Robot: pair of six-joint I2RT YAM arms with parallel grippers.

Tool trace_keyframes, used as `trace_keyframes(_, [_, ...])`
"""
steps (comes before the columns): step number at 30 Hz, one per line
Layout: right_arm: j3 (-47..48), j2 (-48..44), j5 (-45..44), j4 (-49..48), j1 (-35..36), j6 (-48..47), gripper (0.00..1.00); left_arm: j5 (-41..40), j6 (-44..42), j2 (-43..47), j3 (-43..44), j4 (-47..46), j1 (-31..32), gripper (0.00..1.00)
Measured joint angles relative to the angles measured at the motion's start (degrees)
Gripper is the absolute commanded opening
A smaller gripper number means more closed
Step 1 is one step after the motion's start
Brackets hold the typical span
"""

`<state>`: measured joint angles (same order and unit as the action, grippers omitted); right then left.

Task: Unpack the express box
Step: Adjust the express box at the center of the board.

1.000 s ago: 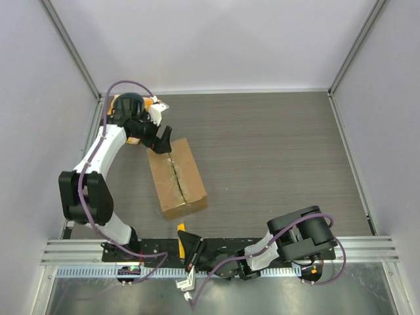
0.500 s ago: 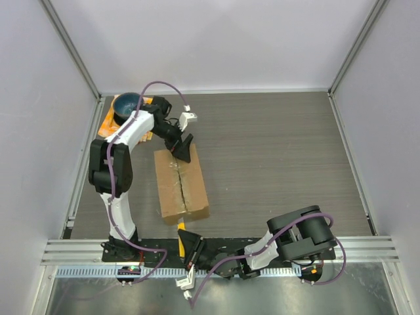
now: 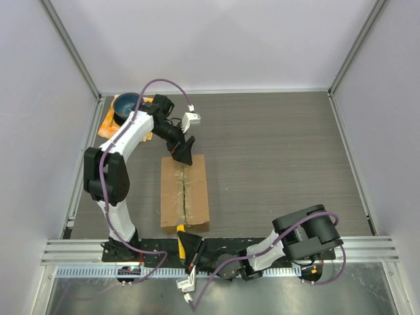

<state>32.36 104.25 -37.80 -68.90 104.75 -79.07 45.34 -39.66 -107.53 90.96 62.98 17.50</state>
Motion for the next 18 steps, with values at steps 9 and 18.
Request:
trace_keyframes(9, [-0.04,-3.43,-0.31,0.42,2.43,0.81,0.01,-4.31,-1.70,18.78,-1.20,5.11,-1.36,1.00])
trace_keyframes(18, [-0.02,-8.22,2.23,8.48,6.51,6.19,0.01,-12.55,-4.15,34.77,-30.03,5.81,1.84,1.00])
